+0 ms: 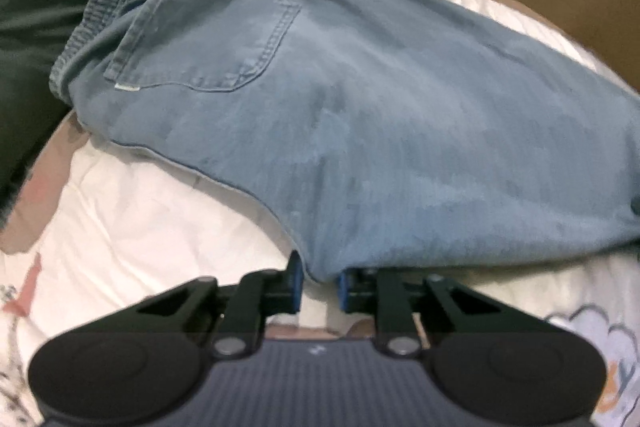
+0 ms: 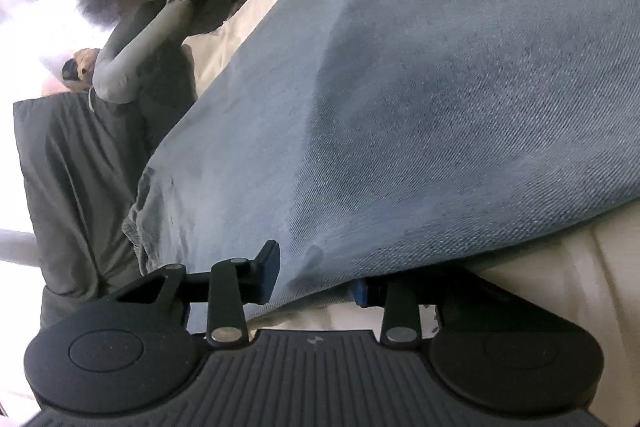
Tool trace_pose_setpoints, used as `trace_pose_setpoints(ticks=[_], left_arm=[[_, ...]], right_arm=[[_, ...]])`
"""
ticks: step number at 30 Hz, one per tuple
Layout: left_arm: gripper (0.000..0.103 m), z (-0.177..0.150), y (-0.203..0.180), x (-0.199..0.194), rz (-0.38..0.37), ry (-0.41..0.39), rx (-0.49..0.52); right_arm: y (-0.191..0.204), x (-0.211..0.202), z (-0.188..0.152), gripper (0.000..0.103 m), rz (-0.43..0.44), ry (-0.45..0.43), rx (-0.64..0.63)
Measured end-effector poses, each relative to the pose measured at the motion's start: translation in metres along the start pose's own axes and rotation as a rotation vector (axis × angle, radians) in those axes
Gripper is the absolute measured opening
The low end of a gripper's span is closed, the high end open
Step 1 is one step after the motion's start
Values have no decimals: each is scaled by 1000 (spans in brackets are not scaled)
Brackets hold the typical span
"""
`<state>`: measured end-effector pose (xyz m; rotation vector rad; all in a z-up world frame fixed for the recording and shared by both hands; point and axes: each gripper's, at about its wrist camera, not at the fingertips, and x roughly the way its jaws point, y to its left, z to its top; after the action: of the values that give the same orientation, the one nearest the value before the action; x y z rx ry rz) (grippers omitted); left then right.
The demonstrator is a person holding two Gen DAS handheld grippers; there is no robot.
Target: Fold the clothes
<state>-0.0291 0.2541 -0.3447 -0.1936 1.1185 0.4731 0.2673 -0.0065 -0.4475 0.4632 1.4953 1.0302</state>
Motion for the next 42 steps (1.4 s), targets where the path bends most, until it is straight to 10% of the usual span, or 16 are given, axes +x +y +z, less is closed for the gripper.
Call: trace_pose_setpoints(ticks=[22,31,42], left_arm=[[20,34,-15,-27,5,-49,84],[32,43,-61,6,-16,-7,168],[35,56,-70,20,-17,44,208]], right_arm=[[38,-53,-9,44,-6,-81,-181],[25,-44,3,45,-282,-128,-257],[25,-50,4,46,-284,-143,-275]])
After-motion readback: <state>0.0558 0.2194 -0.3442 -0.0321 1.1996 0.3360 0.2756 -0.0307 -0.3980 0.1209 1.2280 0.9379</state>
